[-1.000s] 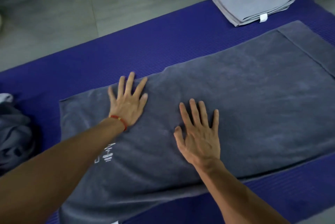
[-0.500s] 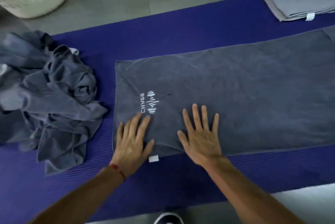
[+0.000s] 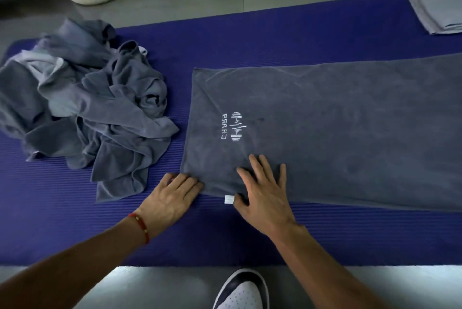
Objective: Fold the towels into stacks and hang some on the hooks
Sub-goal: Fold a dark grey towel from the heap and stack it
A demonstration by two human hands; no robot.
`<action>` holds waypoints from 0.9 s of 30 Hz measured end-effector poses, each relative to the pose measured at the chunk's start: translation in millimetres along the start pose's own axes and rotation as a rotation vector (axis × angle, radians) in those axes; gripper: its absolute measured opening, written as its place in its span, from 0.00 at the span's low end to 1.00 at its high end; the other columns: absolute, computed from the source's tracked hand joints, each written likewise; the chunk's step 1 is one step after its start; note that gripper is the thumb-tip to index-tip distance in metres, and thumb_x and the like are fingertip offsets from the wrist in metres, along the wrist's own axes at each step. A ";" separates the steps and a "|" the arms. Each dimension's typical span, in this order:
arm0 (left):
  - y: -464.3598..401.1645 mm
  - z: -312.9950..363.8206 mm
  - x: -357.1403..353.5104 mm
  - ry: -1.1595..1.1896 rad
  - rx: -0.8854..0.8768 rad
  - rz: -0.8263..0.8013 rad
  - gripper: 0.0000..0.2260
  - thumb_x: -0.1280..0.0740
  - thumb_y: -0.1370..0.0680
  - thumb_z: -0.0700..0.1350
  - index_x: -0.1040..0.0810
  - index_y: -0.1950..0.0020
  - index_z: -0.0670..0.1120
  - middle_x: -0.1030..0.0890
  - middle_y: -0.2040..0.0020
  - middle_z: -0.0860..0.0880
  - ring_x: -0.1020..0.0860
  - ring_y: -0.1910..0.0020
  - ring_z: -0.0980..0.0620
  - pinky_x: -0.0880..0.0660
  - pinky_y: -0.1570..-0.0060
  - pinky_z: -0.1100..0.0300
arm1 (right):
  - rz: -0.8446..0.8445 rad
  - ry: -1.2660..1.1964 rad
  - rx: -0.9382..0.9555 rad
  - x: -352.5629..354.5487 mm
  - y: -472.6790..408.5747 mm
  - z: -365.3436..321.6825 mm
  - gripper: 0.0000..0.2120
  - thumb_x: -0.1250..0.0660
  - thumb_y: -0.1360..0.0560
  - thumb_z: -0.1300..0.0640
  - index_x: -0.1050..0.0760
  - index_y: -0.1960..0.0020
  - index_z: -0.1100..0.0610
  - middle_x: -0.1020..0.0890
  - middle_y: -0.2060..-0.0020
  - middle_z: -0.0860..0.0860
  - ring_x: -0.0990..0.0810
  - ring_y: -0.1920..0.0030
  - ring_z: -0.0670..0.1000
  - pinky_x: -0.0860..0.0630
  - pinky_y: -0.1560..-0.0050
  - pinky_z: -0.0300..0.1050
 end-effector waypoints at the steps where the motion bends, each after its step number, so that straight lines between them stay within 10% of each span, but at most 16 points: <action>1: 0.6 -1.9 3.6 0.007 0.003 -0.006 0.13 0.39 0.22 0.39 0.18 0.42 0.41 0.19 0.49 0.44 0.20 0.54 0.43 0.22 0.54 0.49 | -0.004 0.005 -0.004 -1.6 0.3 -1.6 0.29 0.37 0.25 0.43 0.32 0.26 0.52 0.40 0.21 0.57 0.47 0.19 0.60 0.50 0.26 0.77; 12: 10.7 -26.6 25.0 0.447 0.249 -0.143 0.07 0.40 0.27 0.44 0.23 0.55 0.47 0.24 0.55 0.50 0.22 0.59 0.48 0.23 0.57 0.54 | 0.037 -0.007 0.167 -7.5 -3.5 -41.3 0.23 0.26 0.29 0.45 0.22 0.36 0.50 0.29 0.31 0.54 0.34 0.25 0.58 0.45 0.29 0.79; 19: -64.9 -29.4 45.4 0.820 0.491 -0.016 0.06 0.33 0.30 0.38 0.20 0.57 0.48 0.22 0.58 0.55 0.22 0.62 0.55 0.23 0.58 0.60 | 0.150 -0.129 0.070 -1.7 -38.3 -56.1 0.12 0.32 0.28 0.43 0.20 0.51 0.50 0.20 0.54 0.48 0.23 0.46 0.54 0.31 0.40 0.61; 23: -126.2 -31.8 57.0 0.922 0.429 -0.064 0.08 0.30 0.26 0.40 0.19 0.49 0.49 0.20 0.62 0.55 0.21 0.64 0.56 0.25 0.61 0.64 | 0.156 -0.718 -0.234 22.9 -52.6 -30.2 0.10 0.32 0.22 0.46 0.24 0.49 0.52 0.16 0.56 0.48 0.17 0.52 0.53 0.24 0.45 0.54; 27: -183.4 -72.0 25.7 0.709 0.520 -0.005 0.12 0.34 0.20 0.47 0.25 0.36 0.49 0.21 0.52 0.53 0.22 0.53 0.51 0.25 0.48 0.56 | 0.434 -0.334 -0.324 40.3 -56.9 16.8 0.11 0.27 0.23 0.49 0.21 0.54 0.58 0.16 0.62 0.55 0.18 0.58 0.59 0.31 0.52 0.51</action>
Point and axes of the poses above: each hand's wrist, its own y-axis away from the middle knuckle, its own x-axis out of the back of the hand, z = x × y, the point moved 2 cm from there along -y, towards the middle knuckle
